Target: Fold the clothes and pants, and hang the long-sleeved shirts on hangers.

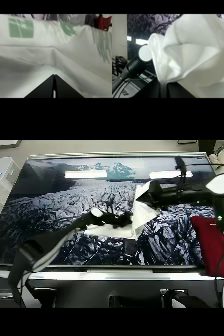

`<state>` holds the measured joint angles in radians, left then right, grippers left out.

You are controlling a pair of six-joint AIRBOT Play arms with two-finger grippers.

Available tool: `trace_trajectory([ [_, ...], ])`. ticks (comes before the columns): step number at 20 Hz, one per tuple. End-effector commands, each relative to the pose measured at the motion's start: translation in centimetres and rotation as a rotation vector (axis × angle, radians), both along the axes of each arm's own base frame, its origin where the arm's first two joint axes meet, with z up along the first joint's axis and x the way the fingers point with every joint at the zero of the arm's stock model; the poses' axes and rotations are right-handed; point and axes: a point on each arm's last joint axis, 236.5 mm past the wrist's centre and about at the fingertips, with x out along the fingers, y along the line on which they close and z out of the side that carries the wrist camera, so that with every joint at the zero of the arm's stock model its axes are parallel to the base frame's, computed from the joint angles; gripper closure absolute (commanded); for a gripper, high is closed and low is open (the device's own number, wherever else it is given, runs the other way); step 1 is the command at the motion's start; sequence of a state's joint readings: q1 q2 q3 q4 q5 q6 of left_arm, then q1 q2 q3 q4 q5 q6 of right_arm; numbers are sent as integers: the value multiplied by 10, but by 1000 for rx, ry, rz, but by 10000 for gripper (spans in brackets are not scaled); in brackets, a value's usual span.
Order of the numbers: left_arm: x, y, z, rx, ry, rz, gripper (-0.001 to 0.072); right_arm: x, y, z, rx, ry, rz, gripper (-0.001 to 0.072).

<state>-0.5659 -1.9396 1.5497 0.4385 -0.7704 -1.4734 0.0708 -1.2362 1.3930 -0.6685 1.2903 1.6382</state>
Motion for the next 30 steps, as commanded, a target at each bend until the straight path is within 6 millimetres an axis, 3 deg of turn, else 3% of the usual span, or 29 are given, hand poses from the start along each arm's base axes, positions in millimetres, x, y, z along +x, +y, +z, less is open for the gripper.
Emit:
trace_trajectory([
  [1, 32, 117, 8, 247, -102, -64, 690, 11, 42, -18, 54, 12, 57, 677],
  [3, 48, 207, 36, 386, -147, -38, 689, 24, 78, -42, 106, 61, 58, 677],
  [5, 50, 286, 69, 491, -172, 16, 688, 37, 115, -81, 137, 132, 38, 676],
  [7, 39, 338, 110, 516, -214, 49, 687, 46, 150, -127, 184, 235, 0, 675],
  [10, 22, 382, 167, 537, -295, 138, 687, 36, 199, -186, 255, 417, -33, 644],
  [11, 18, 389, 183, 542, -327, 164, 687, 33, 210, -200, 273, 466, -49, 496],
  [12, 14, 392, 196, 546, -354, 181, 687, 32, 217, -209, 303, 509, -67, 229],
  [13, 10, 393, 207, 550, -381, 189, 687, 35, 219, -210, 321, 513, -75, 99],
  [14, 7, 393, 214, 551, -398, 194, 687, 42, 212, -205, 330, 485, -75, 101],
  [16, 1, 392, 222, 557, -422, 183, 687, 66, 178, -182, 337, 395, -77, 100],
  [18, -4, 392, 221, 561, -416, 163, 687, 90, 112, -166, 253, 308, -103, 99],
  [19, -5, 391, 221, 562, -414, 158, 687, 95, 68, -166, 166, 295, -126, 99],
  [21, -5, 391, 221, 561, -415, 159, 687, 80, -26, -188, -89, 352, -165, 70],
  [23, -5, 391, 221, 560, -414, 159, 687, 39, -99, -224, -333, 503, -160, 57],
  [24, -5, 391, 221, 560, -414, 159, 686, 25, -107, -238, -367, 548, -147, 46],
  [25, -5, 391, 221, 560, -414, 159, 686, 21, -102, -250, -348, 550, -142, 40],
  [28, -5, 391, 221, 555, -405, 167, 686, 32, -50, -271, -162, 486, -115, 39],
  [30, -7, 389, 221, 550, -398, 163, 686, 41, -21, -275, -66, 453, -91, 42],
])
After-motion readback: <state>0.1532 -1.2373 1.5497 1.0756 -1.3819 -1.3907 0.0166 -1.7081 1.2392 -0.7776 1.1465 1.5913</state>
